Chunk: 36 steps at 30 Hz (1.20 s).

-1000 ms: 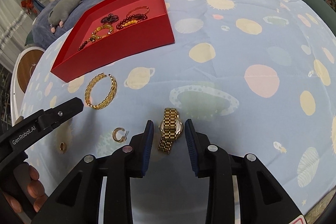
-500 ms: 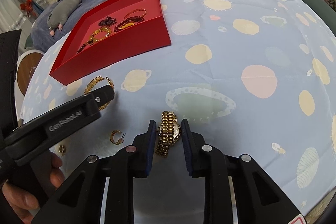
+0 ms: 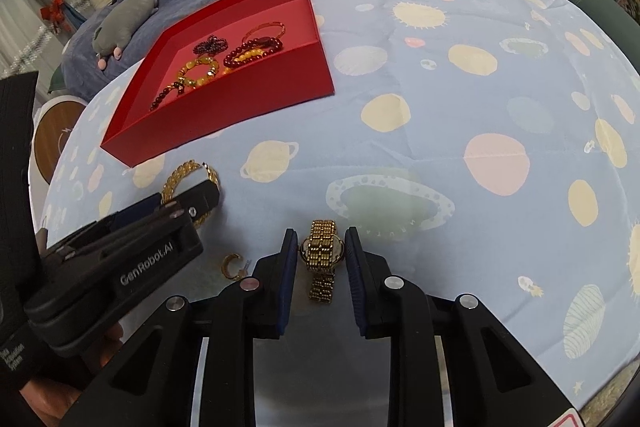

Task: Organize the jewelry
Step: 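Grasp the gold cuff with the left gripper while the right grasps the gold watch, then carry the cuff and watch into the red tray and open both grippers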

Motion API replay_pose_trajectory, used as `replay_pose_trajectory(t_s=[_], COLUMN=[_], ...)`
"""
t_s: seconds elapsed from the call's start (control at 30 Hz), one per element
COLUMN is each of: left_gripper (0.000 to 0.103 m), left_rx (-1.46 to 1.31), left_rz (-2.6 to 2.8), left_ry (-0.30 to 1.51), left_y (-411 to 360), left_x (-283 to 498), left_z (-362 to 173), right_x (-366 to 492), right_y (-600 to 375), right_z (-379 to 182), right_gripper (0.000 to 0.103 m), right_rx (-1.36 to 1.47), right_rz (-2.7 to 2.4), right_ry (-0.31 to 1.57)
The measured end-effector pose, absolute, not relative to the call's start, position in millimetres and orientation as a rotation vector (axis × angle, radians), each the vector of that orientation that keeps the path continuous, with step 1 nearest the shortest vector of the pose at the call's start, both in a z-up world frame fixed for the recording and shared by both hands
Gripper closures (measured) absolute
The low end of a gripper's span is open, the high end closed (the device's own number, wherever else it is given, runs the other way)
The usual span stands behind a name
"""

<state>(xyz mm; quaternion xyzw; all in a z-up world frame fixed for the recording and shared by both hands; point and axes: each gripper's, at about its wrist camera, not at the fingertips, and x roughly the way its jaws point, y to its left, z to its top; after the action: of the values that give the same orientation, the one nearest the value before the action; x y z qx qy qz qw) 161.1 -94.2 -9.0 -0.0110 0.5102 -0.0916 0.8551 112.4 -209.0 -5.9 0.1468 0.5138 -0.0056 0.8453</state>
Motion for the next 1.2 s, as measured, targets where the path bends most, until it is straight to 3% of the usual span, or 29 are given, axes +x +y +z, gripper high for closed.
replay_pose_trajectory(t_s=[0.7, 1.2], left_gripper=[0.048, 0.048], left_rx=[-0.123, -0.164], left_rz=[-0.179, -0.142], left_ry=[1.046, 0.999], left_y=[-55.7, -20.3], left_x=[133.6, 173.6], left_z=[32.9, 61.4], right_x=[106.1, 160.3], right_y=[-187.1, -194.5], right_z=[37.9, 78.7], right_gripper=[0.080, 0.080], right_rx=[0.290, 0.308], right_rz=[0.035, 0.071], right_ry=[1.005, 0.914])
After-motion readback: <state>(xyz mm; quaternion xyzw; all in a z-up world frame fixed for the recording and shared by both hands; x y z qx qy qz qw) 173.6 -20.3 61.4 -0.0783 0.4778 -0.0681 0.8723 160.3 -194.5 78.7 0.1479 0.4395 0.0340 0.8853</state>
